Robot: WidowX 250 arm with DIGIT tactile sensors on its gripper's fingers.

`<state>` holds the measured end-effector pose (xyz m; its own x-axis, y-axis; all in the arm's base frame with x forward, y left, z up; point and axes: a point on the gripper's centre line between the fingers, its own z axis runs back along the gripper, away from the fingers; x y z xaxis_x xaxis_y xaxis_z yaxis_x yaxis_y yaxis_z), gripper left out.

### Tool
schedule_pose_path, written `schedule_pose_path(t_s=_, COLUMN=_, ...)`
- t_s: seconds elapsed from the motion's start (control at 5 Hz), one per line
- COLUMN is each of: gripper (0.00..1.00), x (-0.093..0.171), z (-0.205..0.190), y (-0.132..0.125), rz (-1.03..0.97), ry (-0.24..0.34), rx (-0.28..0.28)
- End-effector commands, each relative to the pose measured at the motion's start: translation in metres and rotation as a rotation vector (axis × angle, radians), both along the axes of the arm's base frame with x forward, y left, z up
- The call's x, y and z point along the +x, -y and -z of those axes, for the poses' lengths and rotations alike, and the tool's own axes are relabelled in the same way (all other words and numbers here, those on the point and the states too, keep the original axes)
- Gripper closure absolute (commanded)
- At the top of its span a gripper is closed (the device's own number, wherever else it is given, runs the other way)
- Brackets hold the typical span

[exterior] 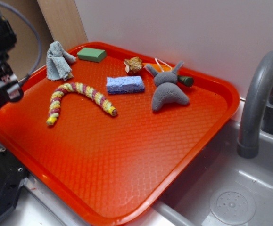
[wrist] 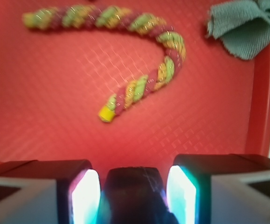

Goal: Grab the black box.

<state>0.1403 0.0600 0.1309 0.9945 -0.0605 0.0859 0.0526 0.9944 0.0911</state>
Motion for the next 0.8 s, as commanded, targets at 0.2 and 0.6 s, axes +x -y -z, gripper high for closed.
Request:
schedule_pose_path(t_s=0.2, gripper=1.00, x=0.054, z=-0.099, y=0.064, rz=0.041, ry=0.085, rx=0.018)
schedule_pose_path(t_s=0.6, gripper=1.00, x=0.054, z=-0.093, y=0.084, rz=0.063, ry=0.076, rx=0.015)
